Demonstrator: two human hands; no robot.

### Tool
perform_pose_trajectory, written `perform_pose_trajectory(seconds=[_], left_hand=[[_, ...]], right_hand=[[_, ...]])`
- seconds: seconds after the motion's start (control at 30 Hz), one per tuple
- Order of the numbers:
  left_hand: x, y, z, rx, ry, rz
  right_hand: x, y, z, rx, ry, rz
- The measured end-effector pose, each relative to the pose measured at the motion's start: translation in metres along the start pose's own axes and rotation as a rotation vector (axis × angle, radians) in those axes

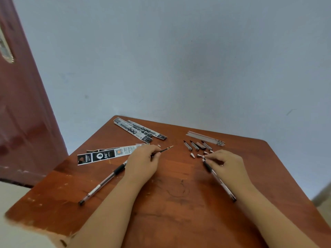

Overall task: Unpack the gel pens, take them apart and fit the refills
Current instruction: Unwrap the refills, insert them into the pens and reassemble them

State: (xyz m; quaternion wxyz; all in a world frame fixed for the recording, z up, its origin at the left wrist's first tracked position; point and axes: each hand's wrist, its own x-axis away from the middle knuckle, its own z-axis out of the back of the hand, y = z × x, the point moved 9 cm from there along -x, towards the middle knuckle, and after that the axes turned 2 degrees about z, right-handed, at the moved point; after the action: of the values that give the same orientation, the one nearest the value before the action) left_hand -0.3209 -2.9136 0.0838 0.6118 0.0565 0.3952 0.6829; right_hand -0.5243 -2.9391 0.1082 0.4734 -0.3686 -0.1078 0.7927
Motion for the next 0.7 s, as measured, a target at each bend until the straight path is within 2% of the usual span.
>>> perform_pose_trajectory(seconds=[0.17, 0.3, 0.4, 0.7], left_hand=[[0.002, -0.010, 0.017, 0.069, 0.155, 0.074], [0.003, -0.017, 0.020, 0.089, 0.182, 0.115], [0.002, -0.018, 0.020, 0.114, 0.178, 0.107], [-0.001, -0.015, 0.020, 0.130, 0.193, 0.040]], right_hand=[[-0.035, -0.023, -0.052, 0.228, -0.267, -0.019], [-0.060, -0.031, -0.097, 0.263, -0.281, -0.045], [-0.069, -0.029, -0.120, 0.379, -0.287, -0.048], [-0.071, -0.039, -0.132, 0.533, -0.285, 0.044]])
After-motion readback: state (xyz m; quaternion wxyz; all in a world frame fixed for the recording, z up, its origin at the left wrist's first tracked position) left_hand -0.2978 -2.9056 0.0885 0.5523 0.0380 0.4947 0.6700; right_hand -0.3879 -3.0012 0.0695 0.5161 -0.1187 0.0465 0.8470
